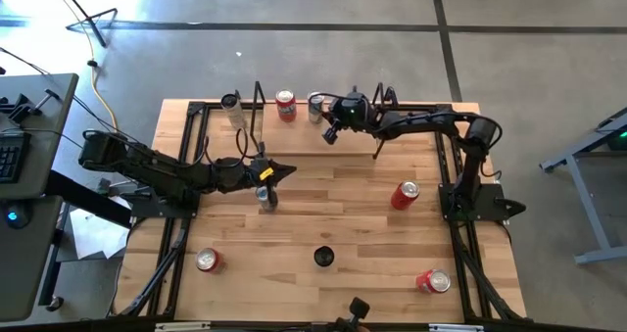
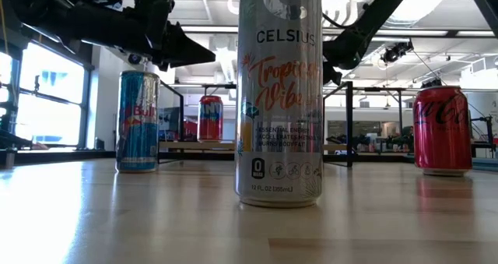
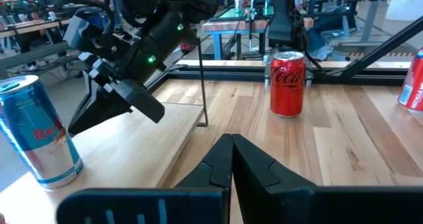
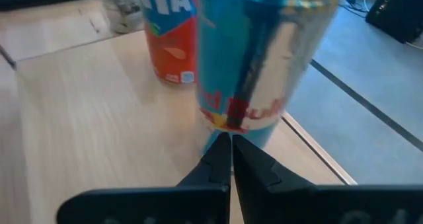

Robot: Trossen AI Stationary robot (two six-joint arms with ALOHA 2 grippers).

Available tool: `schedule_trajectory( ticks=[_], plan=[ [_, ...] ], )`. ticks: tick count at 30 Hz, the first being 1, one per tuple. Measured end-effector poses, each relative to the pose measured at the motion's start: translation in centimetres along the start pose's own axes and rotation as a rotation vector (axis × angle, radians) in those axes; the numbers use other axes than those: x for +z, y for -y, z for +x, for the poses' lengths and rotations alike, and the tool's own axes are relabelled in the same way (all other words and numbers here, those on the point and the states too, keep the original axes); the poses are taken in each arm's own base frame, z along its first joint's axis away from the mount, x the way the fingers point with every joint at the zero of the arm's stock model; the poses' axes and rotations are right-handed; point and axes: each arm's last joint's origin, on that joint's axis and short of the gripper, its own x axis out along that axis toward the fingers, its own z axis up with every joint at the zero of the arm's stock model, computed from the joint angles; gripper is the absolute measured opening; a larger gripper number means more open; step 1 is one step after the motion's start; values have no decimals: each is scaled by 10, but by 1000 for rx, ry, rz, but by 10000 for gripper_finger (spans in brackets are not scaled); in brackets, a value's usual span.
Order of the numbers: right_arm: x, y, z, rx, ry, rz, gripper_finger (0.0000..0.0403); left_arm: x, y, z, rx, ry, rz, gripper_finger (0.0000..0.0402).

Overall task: Place canned beverage on shelf
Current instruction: Put the top blue soda can on the shelf

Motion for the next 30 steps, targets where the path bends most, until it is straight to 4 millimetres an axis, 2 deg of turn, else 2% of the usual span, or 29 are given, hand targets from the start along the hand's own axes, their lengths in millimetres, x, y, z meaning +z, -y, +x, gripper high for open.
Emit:
schedule_trajectory(
  ticks=[8,12,24,30],
  plan=[
    [2,3,-9,-83,-57,-10,0,-1,0,0,4,-7,-3,0],
    [3,0,-8,0,-41,-10,0,-1,-1,0,10,-8,-4,0],
    [6,-3,-1,15,58,36,0,-1,-2,0,30,-9,-3,0],
    [16,-10,-1,88,23,22,0,-1,-2,0,31,-12,-2,0]
  ],
)
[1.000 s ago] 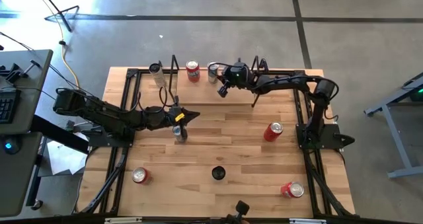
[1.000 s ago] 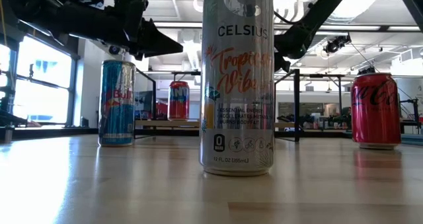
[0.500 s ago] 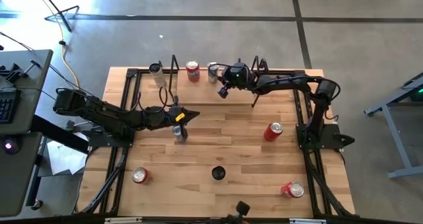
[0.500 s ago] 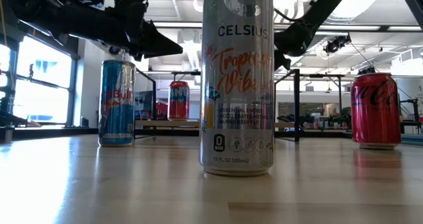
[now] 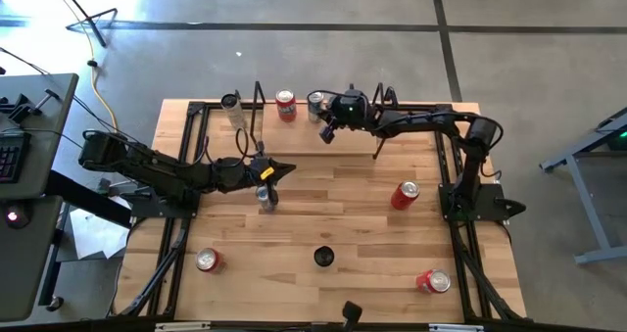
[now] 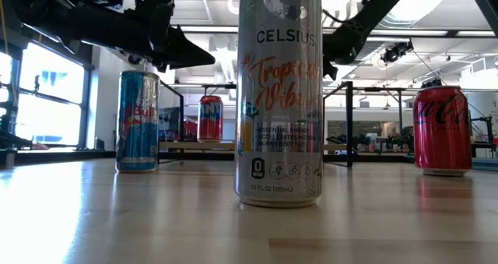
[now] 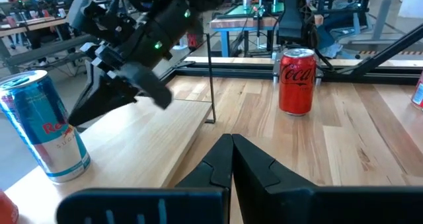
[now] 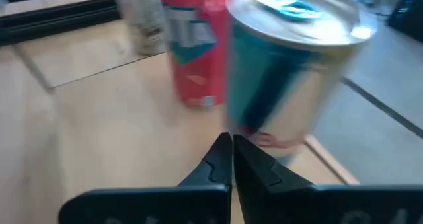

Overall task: Place canned beverage on shelf
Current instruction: Put the top blue soda can on the shelf

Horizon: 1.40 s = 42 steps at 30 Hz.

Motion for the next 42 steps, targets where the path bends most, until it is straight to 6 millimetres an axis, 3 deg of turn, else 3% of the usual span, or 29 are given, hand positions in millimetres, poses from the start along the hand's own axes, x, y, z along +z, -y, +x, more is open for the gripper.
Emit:
schedule_trajectory(
  ticks=[5,10,15,23,29,42],
  plan=[
    [8,-12,-2,15,-90,-127,0,-1,0,0,0,-6,2,0],
    [12,-16,-4,-111,-195,-211,0,-2,0,0,-1,-19,6,0],
    [12,-11,-7,-252,-283,-187,0,-2,0,0,0,-20,-2,0],
    [18,10,0,-228,-170,-48,0,-2,0,0,0,-20,-2,0],
    [11,18,12,-289,-139,27,0,-2,0,0,0,-21,-2,0],
    [2,10,22,-201,-145,39,0,-2,0,0,-1,-22,-1,0]
  ],
)
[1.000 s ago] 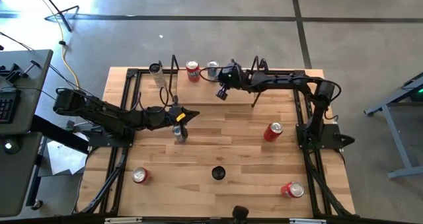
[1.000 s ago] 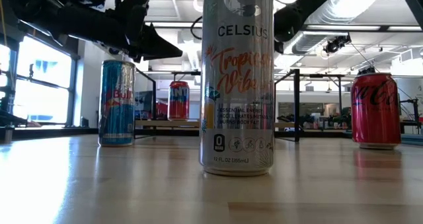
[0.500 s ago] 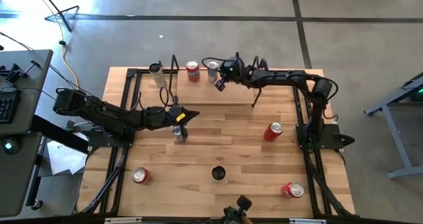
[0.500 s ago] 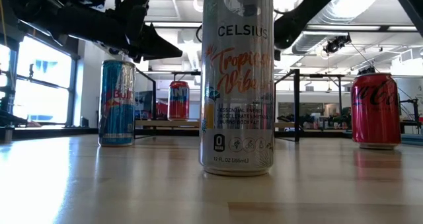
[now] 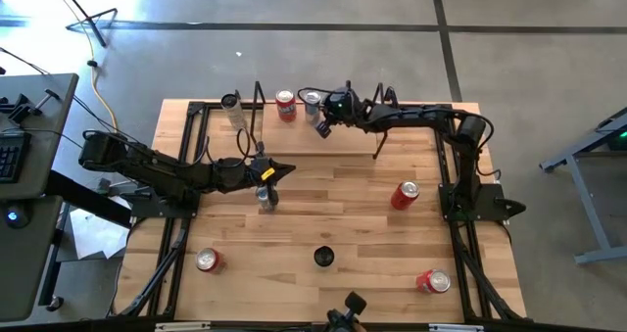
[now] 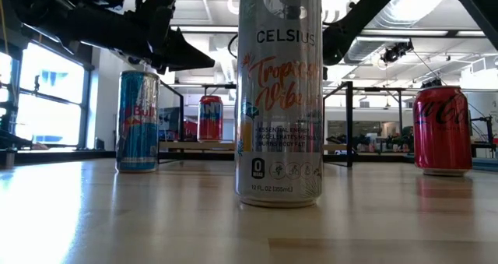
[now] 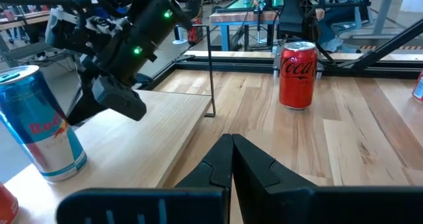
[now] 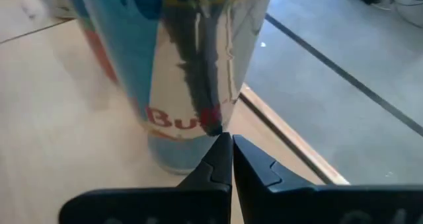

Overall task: Place canned beverage on shelf
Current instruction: Put the top blue soda can on the shelf

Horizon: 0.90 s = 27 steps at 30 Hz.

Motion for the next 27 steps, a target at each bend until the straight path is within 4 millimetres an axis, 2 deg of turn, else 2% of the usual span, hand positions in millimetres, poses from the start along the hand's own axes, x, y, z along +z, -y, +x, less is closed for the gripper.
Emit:
schedule_trajectory(
  ticks=[6,11,17,22,27],
  plan=[
    [-5,-4,-1,111,-54,2,0,0,0,0,0,-2,1,0],
    [-2,-7,-6,131,-50,-51,0,0,0,0,-1,-5,1,0],
    [1,-23,-8,240,7,-171,0,-1,0,0,-1,-11,-4,0],
    [9,-35,-10,149,105,-210,0,-1,0,0,4,-10,-4,0],
    [16,-34,-11,106,170,-184,0,-1,0,0,12,-11,-4,0]
  ],
)
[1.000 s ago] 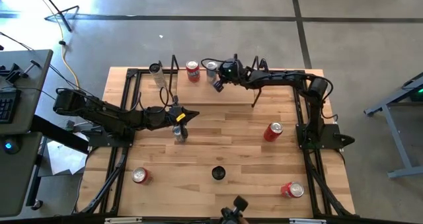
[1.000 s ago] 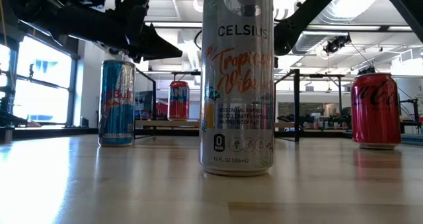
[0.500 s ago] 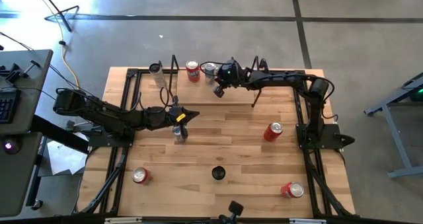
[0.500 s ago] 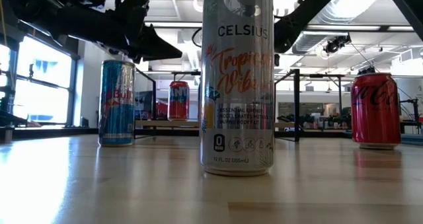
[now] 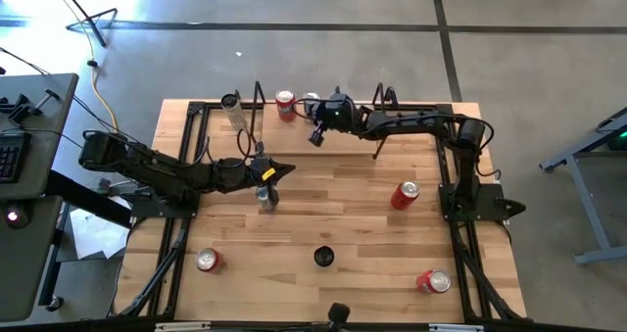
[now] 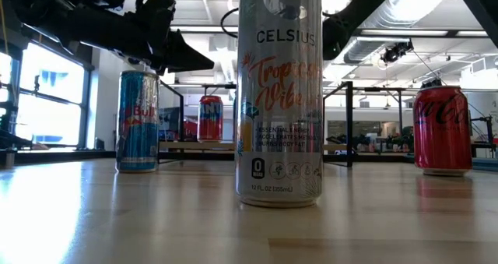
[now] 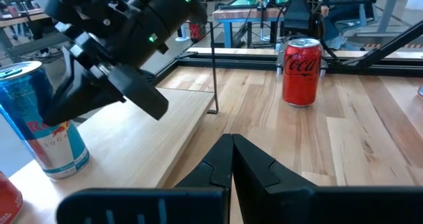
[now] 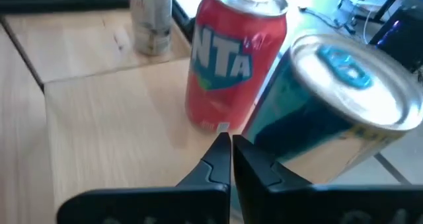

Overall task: Place canned beverage on shelf
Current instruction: Put the top blue soda can on the shelf, then put the bottom white yellow soda can on the shelf

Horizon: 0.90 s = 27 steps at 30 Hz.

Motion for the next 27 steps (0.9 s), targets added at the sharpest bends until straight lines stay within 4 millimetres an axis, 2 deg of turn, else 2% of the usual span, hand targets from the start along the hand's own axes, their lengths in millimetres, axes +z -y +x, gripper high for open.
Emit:
schedule_trajectory(
  ticks=[6,16,19,23,27],
  plan=[
    [1,7,1,-12,19,48,0,0,0,0,0,0,0,0],
    [5,5,-2,22,41,30,0,0,0,0,11,-5,2,0],
    [16,3,-16,69,46,-3,0,-2,0,0,11,-15,6,0],
    [31,-11,-47,107,38,-62,0,-2,0,0,10,-25,16,0],
    [23,-36,-83,168,111,-107,0,-4,0,0,8,-39,24,0]
  ],
)
